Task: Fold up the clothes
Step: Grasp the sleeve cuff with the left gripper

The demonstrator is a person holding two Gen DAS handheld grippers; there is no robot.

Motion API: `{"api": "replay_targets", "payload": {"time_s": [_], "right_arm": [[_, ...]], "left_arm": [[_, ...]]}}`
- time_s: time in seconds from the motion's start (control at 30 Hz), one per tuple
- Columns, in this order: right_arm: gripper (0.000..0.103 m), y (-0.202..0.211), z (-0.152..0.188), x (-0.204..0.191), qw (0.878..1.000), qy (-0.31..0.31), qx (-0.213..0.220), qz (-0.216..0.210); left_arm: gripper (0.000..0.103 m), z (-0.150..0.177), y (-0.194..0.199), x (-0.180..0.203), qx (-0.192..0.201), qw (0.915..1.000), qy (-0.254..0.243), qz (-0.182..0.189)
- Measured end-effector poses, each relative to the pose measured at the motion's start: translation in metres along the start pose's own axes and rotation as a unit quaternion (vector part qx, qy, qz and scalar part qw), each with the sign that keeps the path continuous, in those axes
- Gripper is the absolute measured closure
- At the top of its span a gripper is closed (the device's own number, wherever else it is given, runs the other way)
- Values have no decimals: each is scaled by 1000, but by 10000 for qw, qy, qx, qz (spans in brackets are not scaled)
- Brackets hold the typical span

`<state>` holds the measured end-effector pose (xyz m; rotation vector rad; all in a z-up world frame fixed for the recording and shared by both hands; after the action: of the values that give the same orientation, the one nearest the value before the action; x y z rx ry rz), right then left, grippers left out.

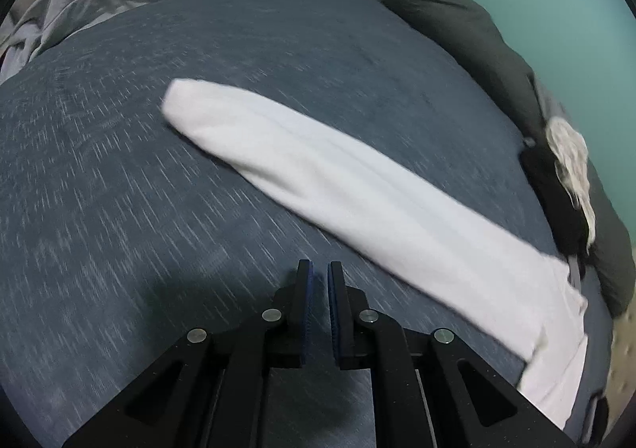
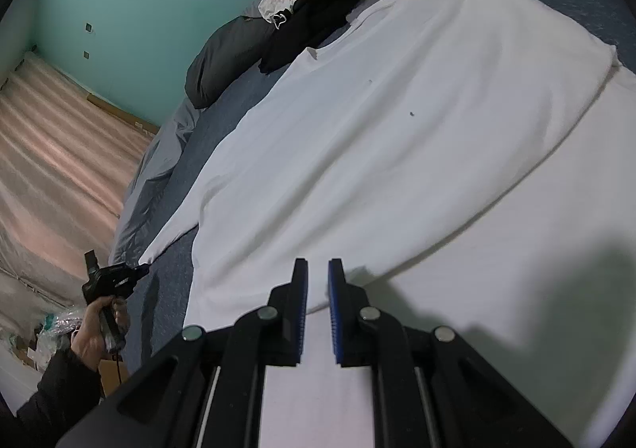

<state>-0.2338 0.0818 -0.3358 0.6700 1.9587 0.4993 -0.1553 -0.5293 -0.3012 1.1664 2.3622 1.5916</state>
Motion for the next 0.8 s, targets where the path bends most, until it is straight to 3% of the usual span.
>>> {"api": "replay_targets", "payload": {"time_s": [0.03, 0.1, 0.13, 0.4, 0.63, 0.73, 0.8], "right_arm": [[93, -1, 0, -1, 10000, 6, -5, 2], [93, -2, 0, -2, 10000, 29, -7, -1], [93, -2, 0, -3, 10000, 42, -10, 2], [93, -6, 1, -4, 10000, 57, -69, -18], [93, -6, 0, -3, 10000, 49, -54, 4], [93, -7, 1, -1, 10000, 25, -66, 18], [93, -8, 1, -1, 10000, 22, -73, 21]], "left_arm": [[89, -5, -3, -5, 3, 10000, 56, -49], [64, -14, -5, -18, 43, 9996, 262, -81], [61, -18, -7, -23, 69, 9993, 357, -88], [59, -48, -14, -43, 254, 9975, 630, -203], [58, -49, -24, -45, 288, 9957, 826, -314], [65, -51, -28, -37, 312, 9963, 699, -387], [97, -53, -31, -32, 289, 9972, 539, -434]]}}
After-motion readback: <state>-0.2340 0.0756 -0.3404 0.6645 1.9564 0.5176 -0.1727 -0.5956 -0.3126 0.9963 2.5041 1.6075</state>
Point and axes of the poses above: each gripper's, at about its wrist camera, not at the fingertips, and y roughly against the way its jaws point, x to its right, z to its underside, the point moved 2 cm from there along -y, roughly the way its jaws point, and after that the axes turned 1 degree about y, right-handed, at the moved point
